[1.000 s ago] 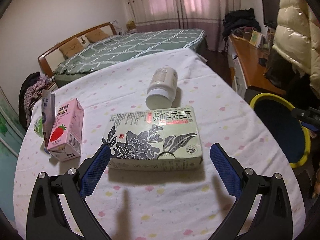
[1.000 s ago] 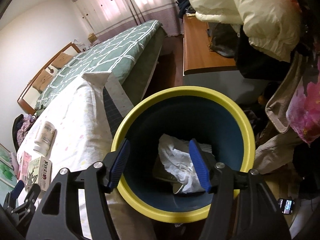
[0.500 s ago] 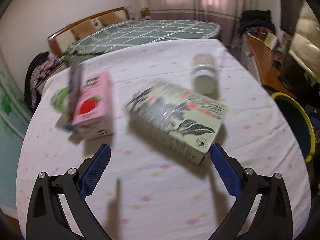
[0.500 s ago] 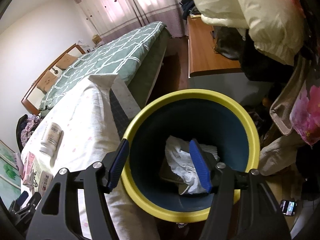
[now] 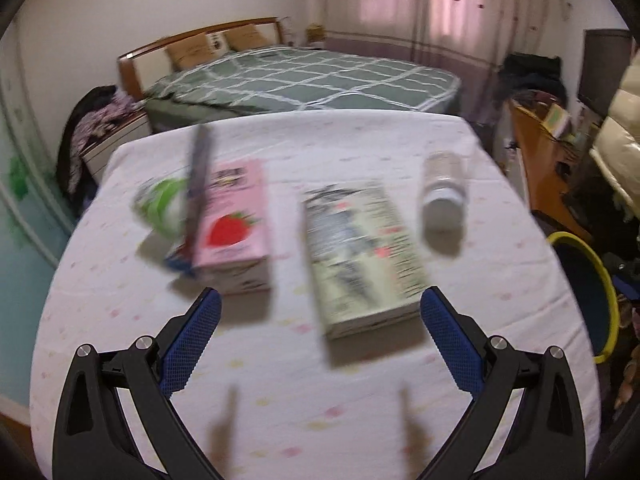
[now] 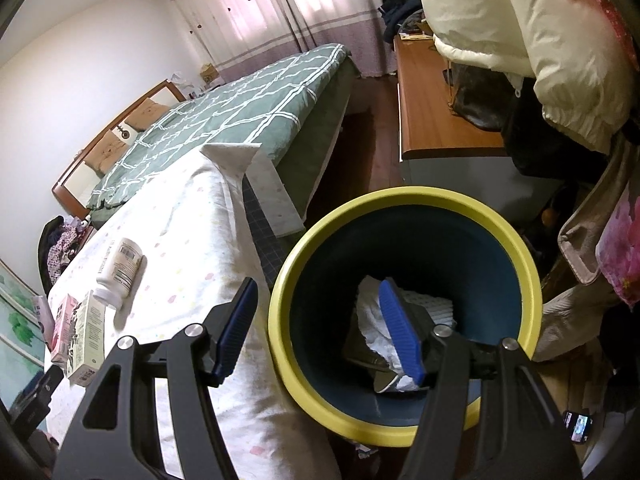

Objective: Collect trash
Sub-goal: 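Grasp the green-and-white printed box with the left tool, then carry the printed box with the left tool over the bin and drop it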

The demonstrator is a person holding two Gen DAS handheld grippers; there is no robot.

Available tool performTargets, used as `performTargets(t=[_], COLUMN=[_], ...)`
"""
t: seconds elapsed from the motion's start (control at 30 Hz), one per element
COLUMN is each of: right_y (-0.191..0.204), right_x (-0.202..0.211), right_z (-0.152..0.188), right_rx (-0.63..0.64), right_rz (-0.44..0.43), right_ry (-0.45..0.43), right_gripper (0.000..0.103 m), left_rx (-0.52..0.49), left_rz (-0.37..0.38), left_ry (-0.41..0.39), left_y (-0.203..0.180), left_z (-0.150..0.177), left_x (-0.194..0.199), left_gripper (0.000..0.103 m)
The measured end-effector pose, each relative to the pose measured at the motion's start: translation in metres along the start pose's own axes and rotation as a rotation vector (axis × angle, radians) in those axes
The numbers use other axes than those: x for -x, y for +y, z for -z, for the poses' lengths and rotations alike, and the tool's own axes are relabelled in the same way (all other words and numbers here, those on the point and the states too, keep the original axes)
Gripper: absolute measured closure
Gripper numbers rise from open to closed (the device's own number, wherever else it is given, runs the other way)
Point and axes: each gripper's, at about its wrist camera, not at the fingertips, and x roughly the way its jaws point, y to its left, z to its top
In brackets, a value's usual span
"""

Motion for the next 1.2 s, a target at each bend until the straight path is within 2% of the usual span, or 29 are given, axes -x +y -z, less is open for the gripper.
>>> performTargets(t=[0.07, 0.23, 0.43, 0.5, 0.57, 0.67, 0.97, 1.2], right_y=[-0.002, -0.01, -0.012, -0.011, -0.01, -0.01, -0.016, -0.022], right_x=[0.001, 0.003, -0.004, -0.007, -0.009, -0.009, -0.004, 0.007], right_z=[0.0, -0.002, -0.003, -0.002, -0.002, -0.002, 0.002, 0.005], right_rx=[-0.001, -0.011, -0.012, -0.009, -0.006, -0.005, -0.008, -0.002], right_rz=[0.003, 0.016, 0.014, 0.012, 0.01, 0.01, 0.007, 0.001], right_ry=[0.0, -0.006, 0.009, 0.017, 0.022, 0.024, 0.019, 0.009], right_gripper=[0.042, 0.039, 0.039, 0.039, 0.039, 0.039, 0.039, 0.039], left_rx=[-0.017, -0.031, -0.018, -0.018, -0.012, -0.012, -0.042, -0.089], left_rz=[-0.008, -0.091, -0.078, -0.079, -0.068, -0.051, 0.007, 0.05], left_ry=[0.003, 0.071, 0.136, 0.143, 0.159, 0.164, 0.141, 0.066], left_y=[-0.013, -0.03, -0.03, -0.031, -0.03, -0.03, -0.036, -0.056], left_z=[-0.006, -0.023, -0.033, -0.036, -0.037, -0.038, -0.017, -0.004], left_x=[-0.006, -0.038, -0.066, -0.072, -0.079, -0.084, -0.055, -0.006], left_gripper=[0.005, 0.005, 0.006, 0.011, 0.022, 0.028, 0.031, 0.031])
